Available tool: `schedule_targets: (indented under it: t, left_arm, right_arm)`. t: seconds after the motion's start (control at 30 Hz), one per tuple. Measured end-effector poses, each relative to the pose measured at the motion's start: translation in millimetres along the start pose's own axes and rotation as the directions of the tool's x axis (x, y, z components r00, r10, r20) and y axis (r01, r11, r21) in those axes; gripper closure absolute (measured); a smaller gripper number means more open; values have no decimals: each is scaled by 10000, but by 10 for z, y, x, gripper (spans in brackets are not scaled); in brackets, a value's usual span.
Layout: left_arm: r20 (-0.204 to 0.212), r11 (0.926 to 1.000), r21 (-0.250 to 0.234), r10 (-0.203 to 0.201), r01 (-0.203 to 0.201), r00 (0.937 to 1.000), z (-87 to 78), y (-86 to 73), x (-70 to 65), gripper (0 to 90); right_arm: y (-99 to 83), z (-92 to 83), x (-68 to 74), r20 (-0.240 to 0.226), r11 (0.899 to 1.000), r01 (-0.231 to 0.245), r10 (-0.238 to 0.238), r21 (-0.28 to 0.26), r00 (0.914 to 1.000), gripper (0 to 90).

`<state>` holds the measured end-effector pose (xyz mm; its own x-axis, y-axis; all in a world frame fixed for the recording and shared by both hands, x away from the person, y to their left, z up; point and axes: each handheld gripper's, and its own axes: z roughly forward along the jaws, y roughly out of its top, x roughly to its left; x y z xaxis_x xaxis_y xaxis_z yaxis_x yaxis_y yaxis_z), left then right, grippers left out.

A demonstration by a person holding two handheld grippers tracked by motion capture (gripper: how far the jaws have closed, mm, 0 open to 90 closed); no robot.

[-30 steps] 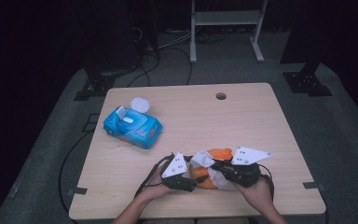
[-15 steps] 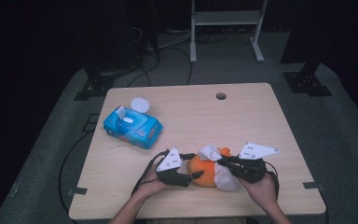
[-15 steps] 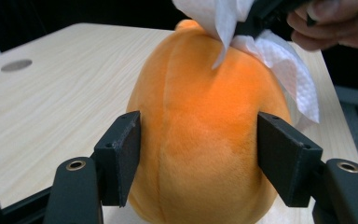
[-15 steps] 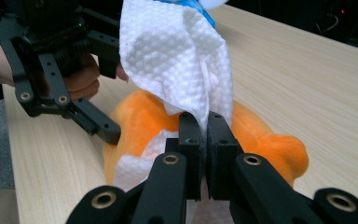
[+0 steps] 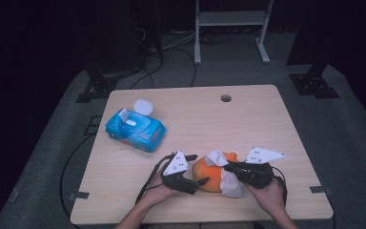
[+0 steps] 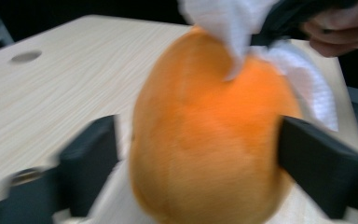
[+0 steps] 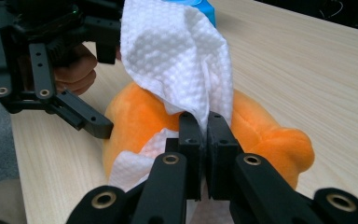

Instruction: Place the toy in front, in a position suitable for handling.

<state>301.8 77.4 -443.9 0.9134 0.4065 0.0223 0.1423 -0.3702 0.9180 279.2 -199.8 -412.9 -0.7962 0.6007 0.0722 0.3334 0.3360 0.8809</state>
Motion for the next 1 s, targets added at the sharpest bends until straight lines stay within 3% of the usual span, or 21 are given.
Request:
schedule_targets:
  t: [0.1,0.13,0.2,0.23,0.27,0.4,0.47,0.6,0.67,0.83,0.9,1.0]
  left_arm:
    - [-49,9973,148,-715,715,9974,45,7,42,0]
    - [69,9971,224,-729,727,9973,65,7,42,0]
    - [497,9992,205,-357,347,9981,93,0,12,15]
    - [856,10000,66,34,-39,9963,92,-3,-9,115]
    - [772,9994,52,336,-341,9964,96,2,-28,175]
    - [627,9964,-11,846,-847,9944,64,17,-45,415]
    - [560,9945,-122,1042,-1037,9930,52,5,-51,472]
    - [636,9900,-188,1406,-1397,9880,17,-4,-25,509]
    - [641,9877,-172,1560,-1552,9857,-13,-7,-5,509]
    - [700,9866,-253,1628,-1614,9842,-104,-44,67,508]
    - [795,9846,-280,1744,-1726,9815,-98,-64,74,504]
    - [863,9864,-171,1641,-1632,9827,-121,-89,126,494]
  right_arm:
    - [-2,-5,4,-101,10000,-64,64,36,9999,857]
    - [-1,-5,10,-121,10000,-15,15,60,9999,857]
    - [11,-6,24,-229,9999,-73,75,93,9997,857]
    - [25,-10,34,-236,10000,-18,19,72,9997,857]
    - [45,-15,49,-214,10000,55,-54,16,9998,857]
    - [122,-8,89,-298,9988,347,-358,-357,9989,856]
    - [145,5,106,-277,9981,484,-495,-379,9984,856]
    - [131,16,95,-341,9978,615,-624,-253,9975,856]
    - [113,-12,62,-190,9972,733,-736,-158,9971,857]
    - [22,-137,-69,474,9995,327,-326,-16,9983,856]
    - [42,-145,-66,284,9993,120,-109,-365,9995,856]
    - [105,-78,37,47,9976,558,-556,-414,9984,855]
